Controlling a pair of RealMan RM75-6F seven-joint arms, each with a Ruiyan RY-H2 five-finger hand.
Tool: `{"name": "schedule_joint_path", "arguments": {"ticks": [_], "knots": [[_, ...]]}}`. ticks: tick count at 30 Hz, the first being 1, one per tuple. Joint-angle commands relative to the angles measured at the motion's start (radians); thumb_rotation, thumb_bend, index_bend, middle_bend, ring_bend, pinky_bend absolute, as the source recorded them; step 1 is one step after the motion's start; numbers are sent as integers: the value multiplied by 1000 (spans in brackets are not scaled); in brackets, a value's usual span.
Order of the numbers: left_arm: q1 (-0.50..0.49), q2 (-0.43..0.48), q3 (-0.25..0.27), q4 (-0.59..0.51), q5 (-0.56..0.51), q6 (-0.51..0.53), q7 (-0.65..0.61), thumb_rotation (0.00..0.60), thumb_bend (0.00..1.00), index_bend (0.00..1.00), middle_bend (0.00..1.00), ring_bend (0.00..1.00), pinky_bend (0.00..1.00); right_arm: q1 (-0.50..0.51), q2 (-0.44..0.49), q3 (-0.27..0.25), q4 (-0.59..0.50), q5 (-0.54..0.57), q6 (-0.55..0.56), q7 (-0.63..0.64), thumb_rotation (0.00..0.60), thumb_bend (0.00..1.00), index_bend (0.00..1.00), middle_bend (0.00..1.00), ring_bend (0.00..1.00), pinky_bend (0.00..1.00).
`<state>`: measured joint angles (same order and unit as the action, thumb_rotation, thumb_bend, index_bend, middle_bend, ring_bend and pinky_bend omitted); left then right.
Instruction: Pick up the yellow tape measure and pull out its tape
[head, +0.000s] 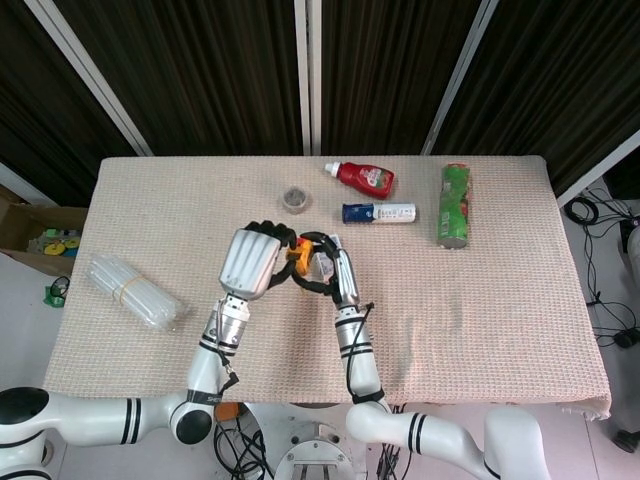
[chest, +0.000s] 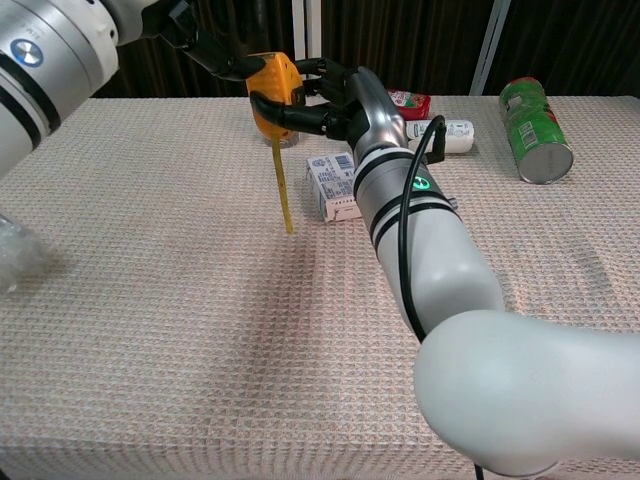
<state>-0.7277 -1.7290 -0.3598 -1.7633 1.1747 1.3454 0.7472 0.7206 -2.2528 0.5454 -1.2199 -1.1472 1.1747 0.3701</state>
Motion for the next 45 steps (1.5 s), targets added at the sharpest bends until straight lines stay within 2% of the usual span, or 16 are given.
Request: {"name": "schedule_joint_path", "arguments": {"ticks": [1, 32, 45], "knots": [[0, 5, 3, -4, -2, 2, -2, 600, 447, 537, 519, 468, 535, 0, -1, -1, 1, -1, 0, 0, 600, 298, 723, 617, 531, 289], [-19, 12, 24, 9, -7, 45, 34, 600, 483, 526, 519, 472, 541, -1, 3, -13, -2, -17, -2, 9, 600, 297, 724, 617, 531, 289], [-22, 24, 21, -14, -9, 53, 26, 600, 552, 557, 540, 485, 554, -2, 8, -11, -1, -18, -2, 12, 600, 297, 723, 617, 531, 289]]}}
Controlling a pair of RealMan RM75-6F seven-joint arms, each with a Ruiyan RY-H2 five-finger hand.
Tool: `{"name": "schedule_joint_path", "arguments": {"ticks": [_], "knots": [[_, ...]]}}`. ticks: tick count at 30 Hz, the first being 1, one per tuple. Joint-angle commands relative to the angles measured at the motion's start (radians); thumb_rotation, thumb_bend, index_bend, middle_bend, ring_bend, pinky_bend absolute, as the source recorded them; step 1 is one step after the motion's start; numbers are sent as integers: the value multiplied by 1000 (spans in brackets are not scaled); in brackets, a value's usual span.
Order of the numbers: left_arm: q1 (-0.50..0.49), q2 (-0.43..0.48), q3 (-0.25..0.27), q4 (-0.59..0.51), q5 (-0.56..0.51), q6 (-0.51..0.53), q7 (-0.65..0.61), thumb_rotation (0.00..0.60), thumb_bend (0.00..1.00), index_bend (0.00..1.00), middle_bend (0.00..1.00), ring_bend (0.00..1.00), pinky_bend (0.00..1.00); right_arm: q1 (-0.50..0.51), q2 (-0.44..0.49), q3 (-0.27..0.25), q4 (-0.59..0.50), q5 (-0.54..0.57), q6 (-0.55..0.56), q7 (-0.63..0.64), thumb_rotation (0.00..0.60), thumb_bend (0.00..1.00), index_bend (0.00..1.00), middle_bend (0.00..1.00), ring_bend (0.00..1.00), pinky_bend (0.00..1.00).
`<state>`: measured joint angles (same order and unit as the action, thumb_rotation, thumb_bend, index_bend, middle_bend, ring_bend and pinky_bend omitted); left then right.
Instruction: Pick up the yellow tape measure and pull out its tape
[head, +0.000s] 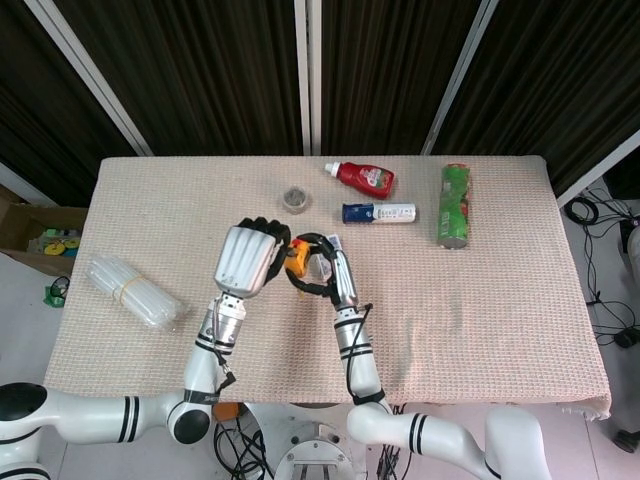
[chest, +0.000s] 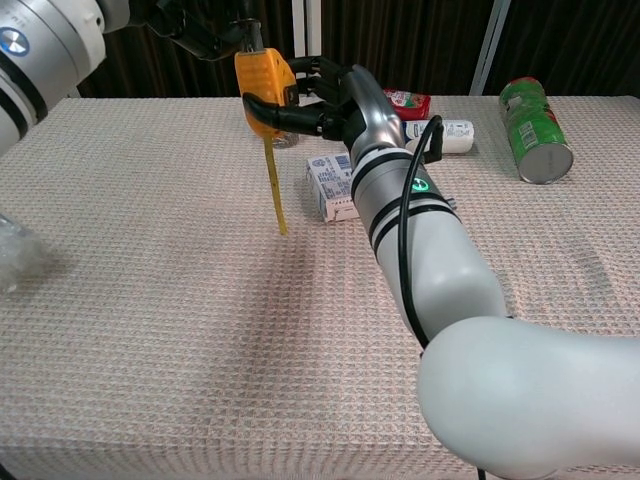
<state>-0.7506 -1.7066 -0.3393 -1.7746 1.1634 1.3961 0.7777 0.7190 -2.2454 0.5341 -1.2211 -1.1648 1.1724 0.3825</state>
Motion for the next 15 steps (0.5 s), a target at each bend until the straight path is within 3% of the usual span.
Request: {"name": "schedule_joint_path", "arguments": {"ticks": [1, 15], "knots": [[2, 2, 0, -6, 5, 5, -11, 600, 556, 563, 545, 489, 558, -2, 1, 0, 1, 0, 2, 0, 600, 297, 723, 617, 531, 289], [35, 10, -25, -6, 40, 71, -112, 600, 572, 595, 570, 514, 579, -18, 10, -18, -7, 4, 6, -11, 600, 298, 723, 617, 531, 289]]}}
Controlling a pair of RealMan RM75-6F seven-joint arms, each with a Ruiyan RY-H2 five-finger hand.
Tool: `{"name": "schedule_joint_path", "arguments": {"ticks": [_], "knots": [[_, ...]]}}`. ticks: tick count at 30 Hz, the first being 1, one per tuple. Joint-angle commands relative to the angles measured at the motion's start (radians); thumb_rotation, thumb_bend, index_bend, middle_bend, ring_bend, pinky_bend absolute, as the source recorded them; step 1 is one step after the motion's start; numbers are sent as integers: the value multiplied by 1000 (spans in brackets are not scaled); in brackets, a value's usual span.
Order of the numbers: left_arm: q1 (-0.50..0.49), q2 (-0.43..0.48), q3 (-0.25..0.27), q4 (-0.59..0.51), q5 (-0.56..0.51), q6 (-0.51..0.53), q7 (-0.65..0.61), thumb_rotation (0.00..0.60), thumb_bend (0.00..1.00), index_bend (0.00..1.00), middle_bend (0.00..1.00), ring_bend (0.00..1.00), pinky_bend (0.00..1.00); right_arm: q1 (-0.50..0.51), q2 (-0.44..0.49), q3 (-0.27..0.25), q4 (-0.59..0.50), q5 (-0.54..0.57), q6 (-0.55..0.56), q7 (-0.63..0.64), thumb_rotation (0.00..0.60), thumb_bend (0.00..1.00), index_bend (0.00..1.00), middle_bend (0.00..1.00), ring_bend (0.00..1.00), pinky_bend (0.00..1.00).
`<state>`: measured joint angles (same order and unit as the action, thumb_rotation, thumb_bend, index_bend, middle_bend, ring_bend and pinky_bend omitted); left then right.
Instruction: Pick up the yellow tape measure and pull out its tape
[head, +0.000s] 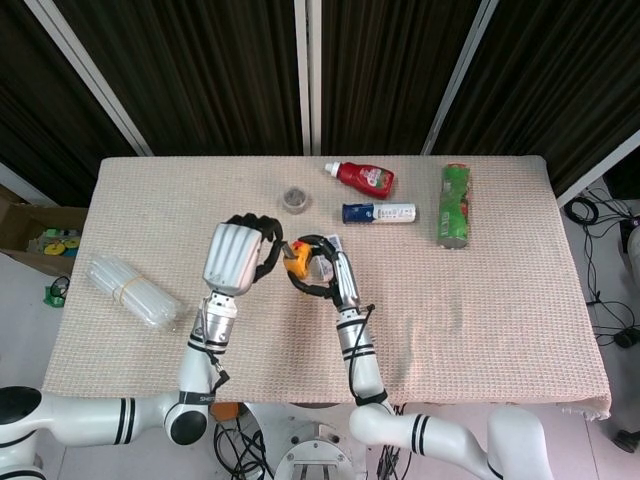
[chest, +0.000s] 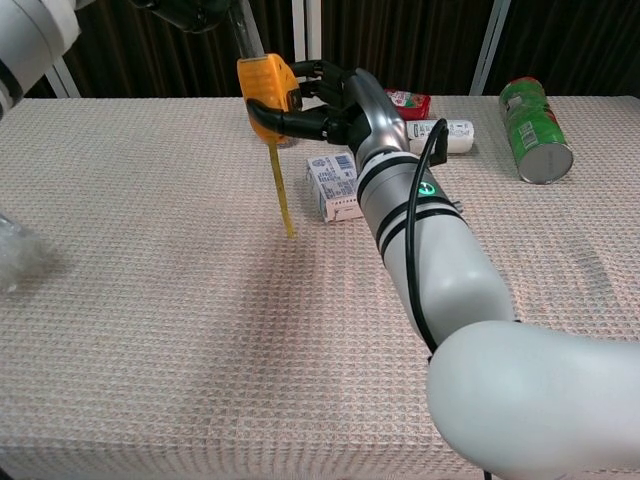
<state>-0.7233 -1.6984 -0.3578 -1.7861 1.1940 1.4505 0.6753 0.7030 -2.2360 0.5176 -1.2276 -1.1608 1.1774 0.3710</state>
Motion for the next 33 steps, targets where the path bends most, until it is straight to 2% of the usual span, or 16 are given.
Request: {"name": "schedule_joint_path", "arguments": {"ticks": [1, 9, 20, 33], "knots": [[12, 3, -10, 7, 13, 27, -12, 600, 572, 595, 570, 514, 579, -5, 1, -4, 0, 0, 3, 1, 600, 298, 723, 617, 531, 289], [65, 50, -33, -5, -1, 86, -38, 600, 574, 596, 574, 514, 580, -40, 16, -28, -6, 4, 15, 0, 600, 298, 723, 617, 531, 290], [147, 135, -62, -25, -5, 140, -157, 600, 577, 597, 573, 514, 580, -92, 39, -58, -5, 12, 25, 6, 600, 304, 723, 617, 531, 290], [185, 238, -109, -86, -35, 106, -280, 600, 582, 596, 573, 514, 580, -130, 57, -79, 0, 0, 22, 33, 600, 321, 723, 616, 531, 290]]}}
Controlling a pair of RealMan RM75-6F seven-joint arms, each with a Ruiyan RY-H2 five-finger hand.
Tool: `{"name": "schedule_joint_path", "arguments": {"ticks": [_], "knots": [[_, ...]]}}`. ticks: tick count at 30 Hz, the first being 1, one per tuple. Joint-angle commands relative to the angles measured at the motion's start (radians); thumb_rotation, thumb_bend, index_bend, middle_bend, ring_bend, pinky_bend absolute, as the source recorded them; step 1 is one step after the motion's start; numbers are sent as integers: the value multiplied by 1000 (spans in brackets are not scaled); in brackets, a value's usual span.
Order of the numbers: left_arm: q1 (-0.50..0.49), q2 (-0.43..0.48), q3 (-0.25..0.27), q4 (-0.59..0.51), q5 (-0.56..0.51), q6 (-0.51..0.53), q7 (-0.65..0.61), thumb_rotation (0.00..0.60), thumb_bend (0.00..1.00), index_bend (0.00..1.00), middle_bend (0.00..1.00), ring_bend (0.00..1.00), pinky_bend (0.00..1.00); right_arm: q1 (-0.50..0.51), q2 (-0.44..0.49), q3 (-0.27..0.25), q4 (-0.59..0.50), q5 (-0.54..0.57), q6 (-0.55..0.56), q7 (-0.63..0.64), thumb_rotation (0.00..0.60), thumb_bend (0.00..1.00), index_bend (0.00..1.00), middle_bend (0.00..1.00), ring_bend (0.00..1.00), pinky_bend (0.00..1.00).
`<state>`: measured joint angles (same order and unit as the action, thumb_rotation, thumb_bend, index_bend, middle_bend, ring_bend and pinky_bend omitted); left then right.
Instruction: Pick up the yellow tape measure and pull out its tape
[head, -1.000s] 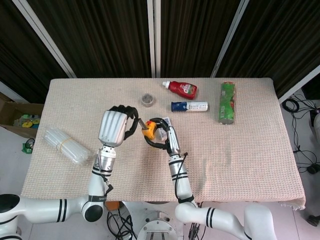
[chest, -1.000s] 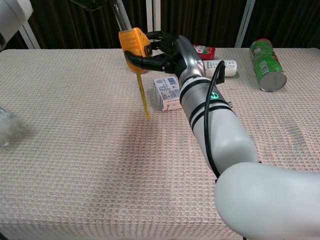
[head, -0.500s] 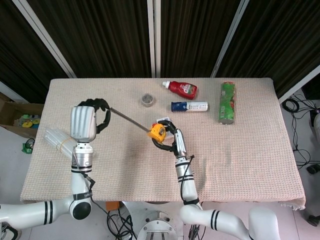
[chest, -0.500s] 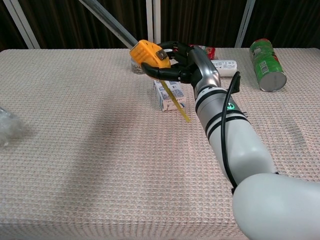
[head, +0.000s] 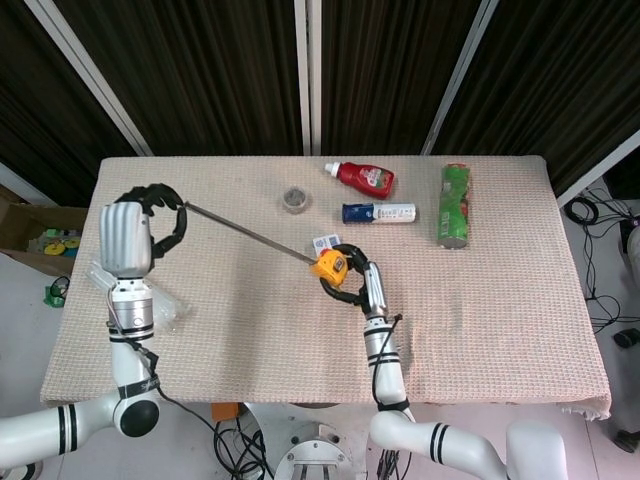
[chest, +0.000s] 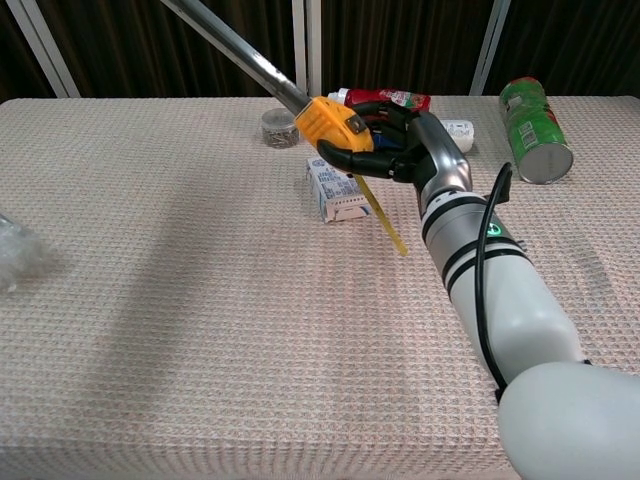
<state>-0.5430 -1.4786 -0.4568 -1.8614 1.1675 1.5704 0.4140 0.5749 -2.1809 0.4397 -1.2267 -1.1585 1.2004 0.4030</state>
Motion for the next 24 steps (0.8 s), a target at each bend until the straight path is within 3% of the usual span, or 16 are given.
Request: {"name": "schedule_joint_path", "arguments": {"ticks": [1, 10, 24], "knots": [[5, 26, -13, -14, -14, -22, -28, 600, 582, 596, 573, 514, 580, -3, 4, -3, -2, -5, -2, 2, 600, 321, 723, 616, 531, 290], [-3, 131, -63, -38, -105, -132, -102, 600, 585, 597, 573, 514, 580, -21, 44, -54, -8, -68, 8, 5, 600, 327, 731, 616, 531, 290], [-3, 167, -54, -44, -128, -138, -142, 600, 585, 597, 573, 514, 579, -60, 106, -106, -22, -114, 15, 23, 600, 329, 739, 616, 531, 290]]}}
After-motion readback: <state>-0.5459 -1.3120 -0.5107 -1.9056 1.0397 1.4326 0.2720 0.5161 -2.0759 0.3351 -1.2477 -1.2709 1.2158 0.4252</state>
